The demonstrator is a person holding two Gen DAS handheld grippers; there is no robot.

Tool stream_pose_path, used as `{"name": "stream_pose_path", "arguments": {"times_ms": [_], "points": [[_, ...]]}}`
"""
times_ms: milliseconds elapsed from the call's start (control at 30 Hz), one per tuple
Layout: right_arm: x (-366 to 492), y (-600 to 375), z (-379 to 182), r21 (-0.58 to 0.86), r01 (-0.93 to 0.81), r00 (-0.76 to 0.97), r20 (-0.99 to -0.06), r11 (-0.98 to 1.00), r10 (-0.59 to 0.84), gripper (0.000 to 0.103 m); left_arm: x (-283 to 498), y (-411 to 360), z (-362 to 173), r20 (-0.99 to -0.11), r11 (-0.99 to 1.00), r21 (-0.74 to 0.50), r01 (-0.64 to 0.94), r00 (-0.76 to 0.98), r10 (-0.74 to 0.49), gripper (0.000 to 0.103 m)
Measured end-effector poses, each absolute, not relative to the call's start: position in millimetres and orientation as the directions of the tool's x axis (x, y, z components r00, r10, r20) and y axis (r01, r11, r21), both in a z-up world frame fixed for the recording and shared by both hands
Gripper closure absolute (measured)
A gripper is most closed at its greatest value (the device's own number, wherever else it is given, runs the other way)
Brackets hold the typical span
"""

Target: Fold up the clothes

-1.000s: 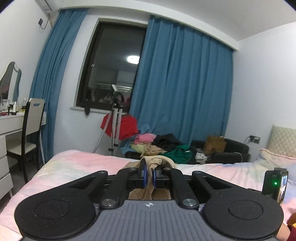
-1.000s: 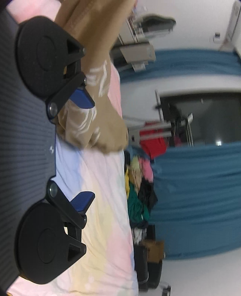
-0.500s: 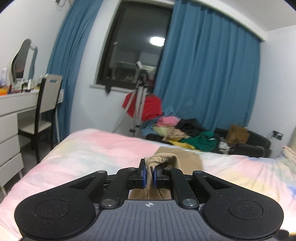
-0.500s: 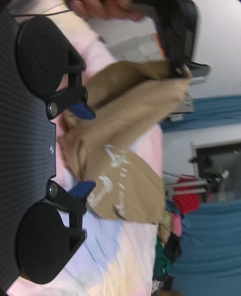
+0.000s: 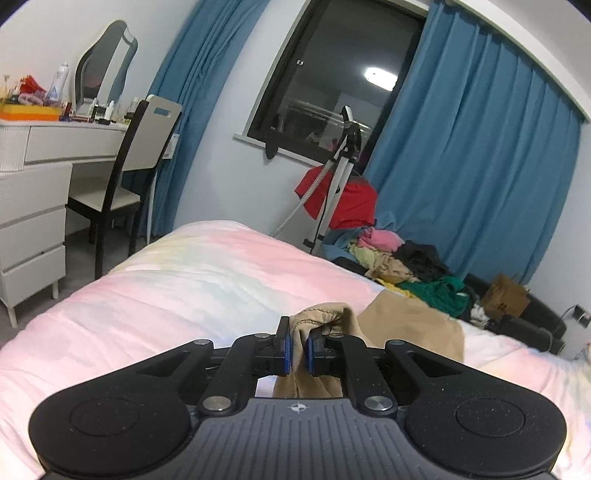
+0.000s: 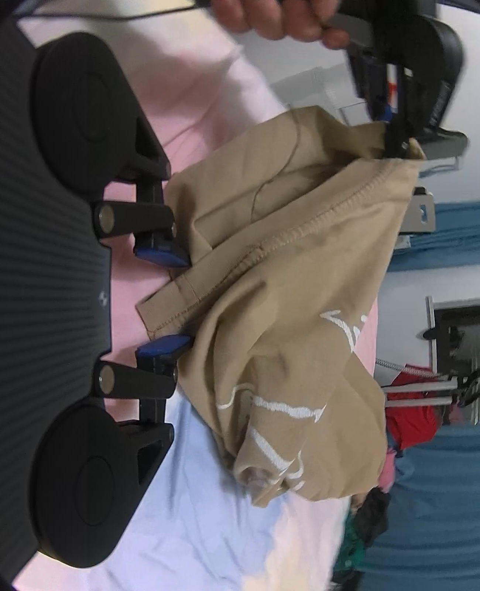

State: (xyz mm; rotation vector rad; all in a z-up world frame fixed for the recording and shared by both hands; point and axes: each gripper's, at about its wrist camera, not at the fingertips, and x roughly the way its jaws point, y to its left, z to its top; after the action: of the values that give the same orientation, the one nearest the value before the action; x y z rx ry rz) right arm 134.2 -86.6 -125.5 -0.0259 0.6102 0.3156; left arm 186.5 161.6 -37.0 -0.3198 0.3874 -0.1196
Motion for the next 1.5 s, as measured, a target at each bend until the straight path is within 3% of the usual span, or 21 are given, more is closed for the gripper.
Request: {"name": "stream_pose_path", "arguments": {"times_ms": [67,167,300,467,567,800,1000,1033,1067,1133,1233,1367,1500], "points": [[133,-79,-127,0.005,-0.307,0.785,-0.563,0.952,0.257,0.079,183,158,-37,-0.352,0.946,-0.318,0.057,0.92,-0.174,0.094],[130,-88,-114,0.002,-0.293,0.807,-0.537,0.956,0.248,0.088,178,153,-38,-0.353,0.951,-0.302,0.061,0.92,-0.171,0.094],[113,-119,-71,0.074,-0.222,0.879,-0.416,0.972,0.233,0.089,171,146,-39,-0.354,0.953,-0.292,0.077,0.917,-0.183,0.094],[96,-177,-32,0.181,-0.11,0.939,-0.304,0.977,0.162,0.09,160,137,-50,-0.384,0.918,-0.362,0.164,0.871,-0.307,0.091],[97,-210,-29,0.251,-0.032,0.946,-0.305,0.968,0.11,0.097,155,127,-63,-0.414,0.885,-0.422,0.195,0.827,-0.38,0.091],[122,-241,-56,0.406,0.047,0.88,-0.449,0.913,0.155,0.096,152,113,-83,-0.463,0.905,-0.376,0.198,0.806,-0.369,0.091],[116,-230,-70,0.456,-0.008,0.807,-0.523,0.89,0.275,0.09,157,120,-85,-0.467,0.902,-0.401,0.159,0.812,-0.35,0.091],[113,-224,-70,0.443,-0.018,0.795,-0.537,0.896,0.282,0.081,158,120,-84,-0.467,0.902,-0.403,0.154,0.813,-0.348,0.091],[108,-219,-72,0.425,-0.035,0.787,-0.546,0.904,0.287,0.061,159,121,-84,-0.466,0.901,-0.406,0.15,0.814,-0.346,0.091],[102,-203,-73,0.373,-0.09,0.77,-0.562,0.923,0.302,0.036,160,121,-83,-0.459,0.898,-0.414,0.15,0.817,-0.348,0.091],[95,-176,-74,0.227,-0.177,0.753,-0.596,0.958,0.28,0.036,162,122,-81,-0.449,0.892,-0.426,0.149,0.821,-0.352,0.091],[94,-132,-94,-0.137,-0.25,0.751,-0.652,0.959,0.103,0.037,161,128,-77,-0.425,0.879,-0.457,0.138,0.834,-0.352,0.091],[105,-129,-111,-0.207,-0.209,0.745,-0.667,0.956,0.018,0.037,162,133,-74,-0.418,0.87,-0.476,0.129,0.837,-0.353,0.091]]}}
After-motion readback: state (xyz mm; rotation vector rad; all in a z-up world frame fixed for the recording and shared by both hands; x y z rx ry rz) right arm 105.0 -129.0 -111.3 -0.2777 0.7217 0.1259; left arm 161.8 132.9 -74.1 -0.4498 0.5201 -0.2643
